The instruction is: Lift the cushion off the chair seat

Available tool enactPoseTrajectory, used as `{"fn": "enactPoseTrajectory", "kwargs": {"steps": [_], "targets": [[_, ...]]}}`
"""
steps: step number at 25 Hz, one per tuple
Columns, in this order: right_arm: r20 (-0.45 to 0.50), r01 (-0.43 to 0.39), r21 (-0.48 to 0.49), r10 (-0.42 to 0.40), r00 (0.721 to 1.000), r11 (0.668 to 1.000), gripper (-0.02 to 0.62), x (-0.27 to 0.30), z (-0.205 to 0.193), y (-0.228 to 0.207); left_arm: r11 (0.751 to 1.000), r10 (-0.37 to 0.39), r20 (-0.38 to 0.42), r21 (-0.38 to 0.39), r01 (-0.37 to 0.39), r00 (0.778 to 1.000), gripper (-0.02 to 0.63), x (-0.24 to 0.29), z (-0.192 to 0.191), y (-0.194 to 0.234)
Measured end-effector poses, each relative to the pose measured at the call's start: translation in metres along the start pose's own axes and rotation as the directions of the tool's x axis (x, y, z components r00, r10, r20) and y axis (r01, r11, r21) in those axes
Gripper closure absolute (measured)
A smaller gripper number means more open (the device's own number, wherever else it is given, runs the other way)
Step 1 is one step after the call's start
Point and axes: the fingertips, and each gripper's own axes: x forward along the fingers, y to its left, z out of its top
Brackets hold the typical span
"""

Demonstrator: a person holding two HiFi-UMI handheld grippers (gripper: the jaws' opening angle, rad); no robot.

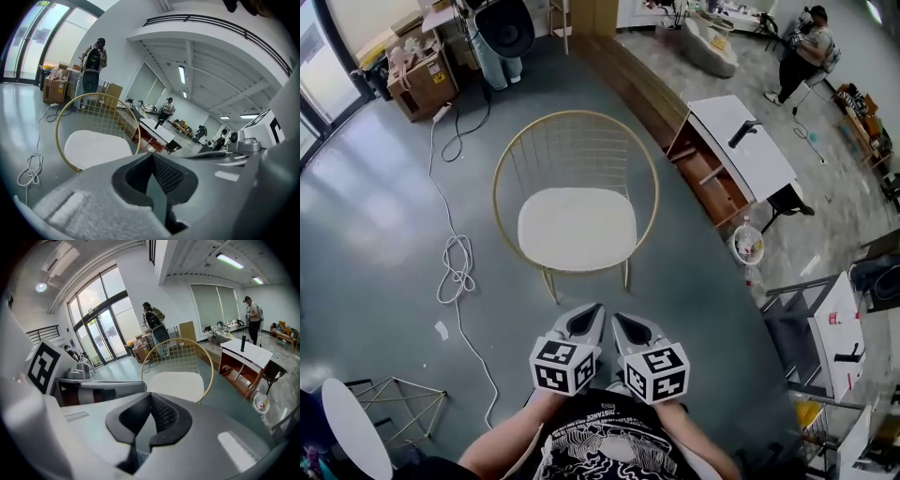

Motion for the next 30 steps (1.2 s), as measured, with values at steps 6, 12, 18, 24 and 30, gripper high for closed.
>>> {"fn": "enactPoseTrajectory", "kwargs": {"steps": [6,12,18,24,30], "targets": [[-0.051,0.025,-0.048,-0.028,0.998,0.999,0.597,0.041,0.027,-0.004,0.987,-0.095,0.029,-0.129,0.098,0.995,0.609,0.021,0.015,0.040],[-0.159,-0.002,-0.137,-0.020,0.987,0.991,0.597,0.058,0.028,-0.005,0.936,-0.117,0.135,-0.316,0.154,0.984,0.609,0.026,0.014,0.069],[-0.215,-0.101,-0.209,0.055,0.975,0.973,0.597,0.091,0.041,-0.014,0.904,-0.043,0.232,-0.404,0.137,0.972,0.609,0.042,0.015,0.097],[-0.351,-0.314,-0.293,0.204,0.914,0.903,0.597,0.125,0.036,-0.016,0.832,0.112,0.309,-0.548,0.081,0.945,0.607,0.067,-0.005,0.127],[-0.415,-0.418,-0.310,0.274,0.868,0.854,0.597,0.158,0.028,-0.028,0.765,0.210,0.347,-0.641,0.068,0.914,0.606,0.088,-0.029,0.157]]}}
